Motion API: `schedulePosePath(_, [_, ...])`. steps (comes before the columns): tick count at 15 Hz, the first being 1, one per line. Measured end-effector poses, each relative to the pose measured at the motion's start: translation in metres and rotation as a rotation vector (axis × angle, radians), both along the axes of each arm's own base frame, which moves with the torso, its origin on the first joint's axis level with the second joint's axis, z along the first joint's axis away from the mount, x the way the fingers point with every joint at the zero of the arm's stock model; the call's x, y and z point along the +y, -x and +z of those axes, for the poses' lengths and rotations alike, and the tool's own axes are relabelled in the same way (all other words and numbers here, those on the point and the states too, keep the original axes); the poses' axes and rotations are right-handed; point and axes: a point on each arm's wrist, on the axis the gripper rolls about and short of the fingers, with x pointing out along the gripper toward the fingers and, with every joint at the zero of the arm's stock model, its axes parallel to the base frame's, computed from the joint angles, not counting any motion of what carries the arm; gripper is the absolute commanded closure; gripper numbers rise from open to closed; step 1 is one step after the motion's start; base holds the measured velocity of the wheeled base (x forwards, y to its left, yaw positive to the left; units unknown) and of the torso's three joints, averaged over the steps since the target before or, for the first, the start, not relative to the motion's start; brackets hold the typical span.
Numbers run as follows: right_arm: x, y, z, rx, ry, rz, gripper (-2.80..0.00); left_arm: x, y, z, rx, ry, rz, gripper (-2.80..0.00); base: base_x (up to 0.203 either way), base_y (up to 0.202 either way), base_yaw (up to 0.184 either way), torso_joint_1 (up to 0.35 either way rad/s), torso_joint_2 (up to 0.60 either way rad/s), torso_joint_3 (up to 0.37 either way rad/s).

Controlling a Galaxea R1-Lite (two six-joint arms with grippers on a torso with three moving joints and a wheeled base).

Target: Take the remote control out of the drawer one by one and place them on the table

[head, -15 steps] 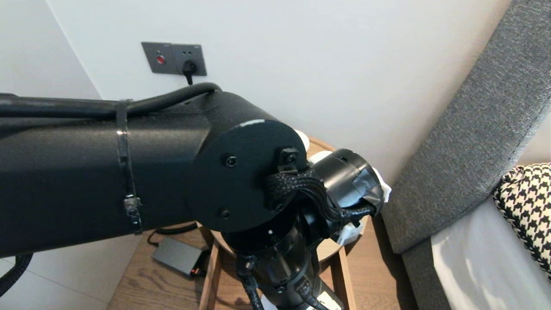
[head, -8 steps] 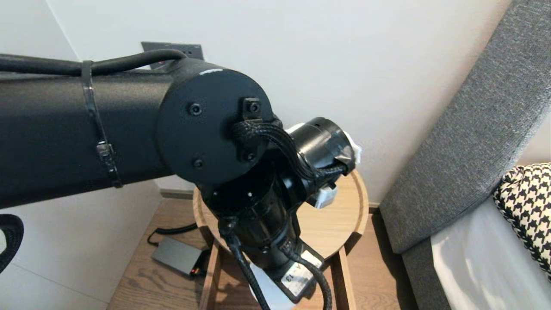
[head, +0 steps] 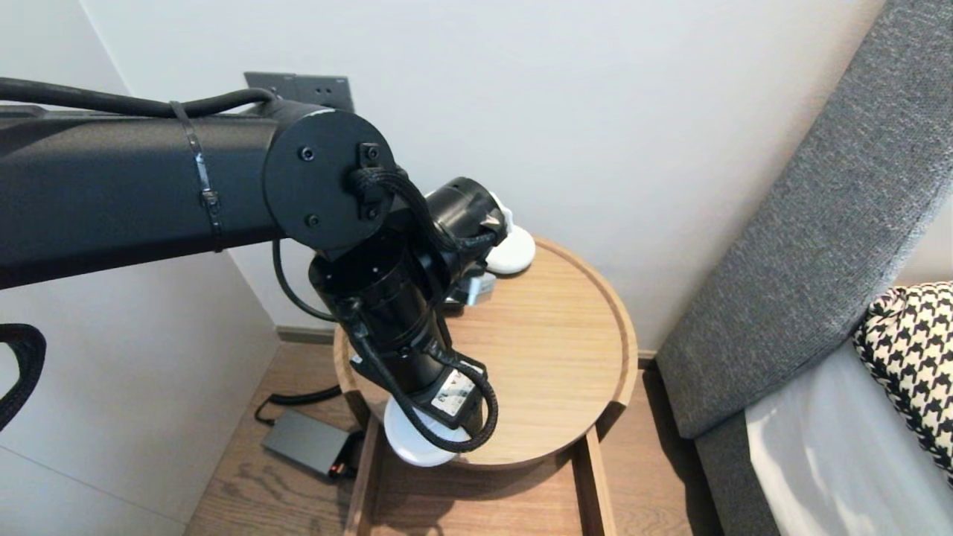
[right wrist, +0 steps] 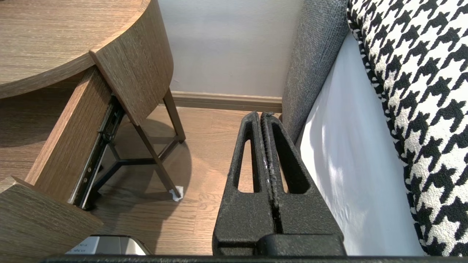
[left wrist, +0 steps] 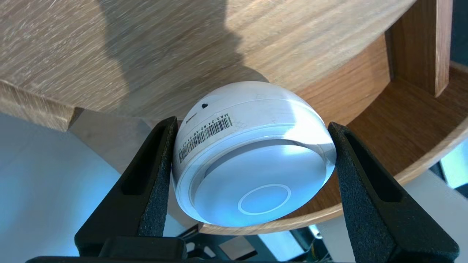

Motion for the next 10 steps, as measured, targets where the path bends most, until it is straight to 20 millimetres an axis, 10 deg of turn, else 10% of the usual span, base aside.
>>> schedulePosePath(10, [0.000,0.000,0.000,0.000,0.000,0.000,0.00,0.008,-0.025,-0.015,0.072,0.029,0.101,0.00,0.000,0.000,0.000,0.000,0.00,0.000])
